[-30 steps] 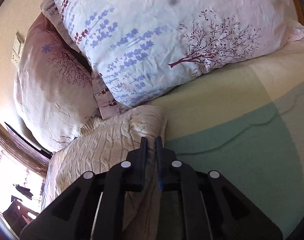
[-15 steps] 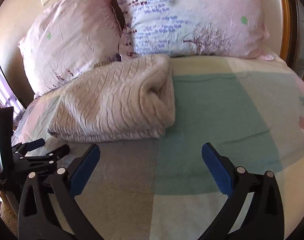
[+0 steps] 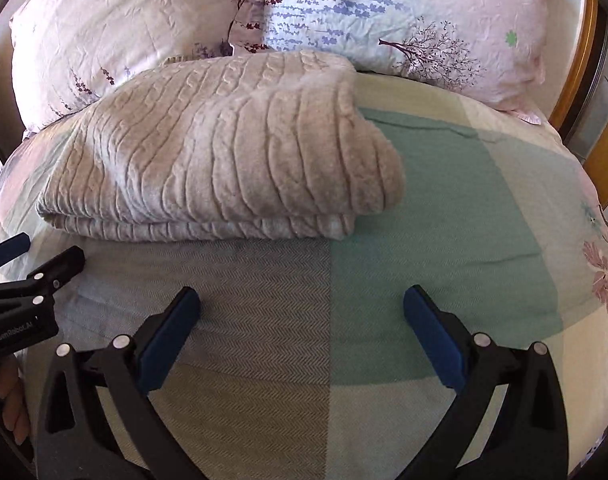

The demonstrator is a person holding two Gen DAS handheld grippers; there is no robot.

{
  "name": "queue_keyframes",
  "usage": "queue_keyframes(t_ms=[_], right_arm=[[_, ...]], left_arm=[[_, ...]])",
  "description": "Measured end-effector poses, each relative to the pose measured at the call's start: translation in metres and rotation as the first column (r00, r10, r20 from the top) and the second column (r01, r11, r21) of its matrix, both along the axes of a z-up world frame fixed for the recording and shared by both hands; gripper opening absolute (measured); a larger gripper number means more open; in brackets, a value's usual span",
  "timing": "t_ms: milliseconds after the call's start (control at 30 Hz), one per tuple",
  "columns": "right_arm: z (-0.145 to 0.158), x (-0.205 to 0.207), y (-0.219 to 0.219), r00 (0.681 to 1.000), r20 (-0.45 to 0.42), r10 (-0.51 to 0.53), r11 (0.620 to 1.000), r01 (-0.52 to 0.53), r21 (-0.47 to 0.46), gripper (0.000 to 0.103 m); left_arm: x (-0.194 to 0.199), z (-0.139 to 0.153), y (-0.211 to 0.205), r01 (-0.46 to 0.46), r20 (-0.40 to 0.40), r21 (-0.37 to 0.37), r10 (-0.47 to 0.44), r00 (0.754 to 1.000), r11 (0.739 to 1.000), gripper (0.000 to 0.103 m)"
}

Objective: Fold small clothes

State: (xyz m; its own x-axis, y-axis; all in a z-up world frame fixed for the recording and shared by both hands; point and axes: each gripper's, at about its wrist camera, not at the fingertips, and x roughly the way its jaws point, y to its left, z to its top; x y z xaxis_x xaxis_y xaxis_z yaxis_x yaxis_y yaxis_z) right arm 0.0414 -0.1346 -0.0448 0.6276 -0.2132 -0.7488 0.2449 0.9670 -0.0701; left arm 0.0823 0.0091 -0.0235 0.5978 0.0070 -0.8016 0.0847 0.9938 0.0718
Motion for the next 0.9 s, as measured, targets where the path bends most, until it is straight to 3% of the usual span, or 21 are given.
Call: queue_keyframes(t_ms=[900], right_arm=[[0.0009, -0.0011, -0.0004, 1.000, -0.001, -0.001, 1.000, 0.001, 0.000, 0.101]], left_arm=[[-0.0002, 0.0000, 0.0015, -0.008, -0.001, 0.000, 0.008, 1.000, 1.000, 0.102]])
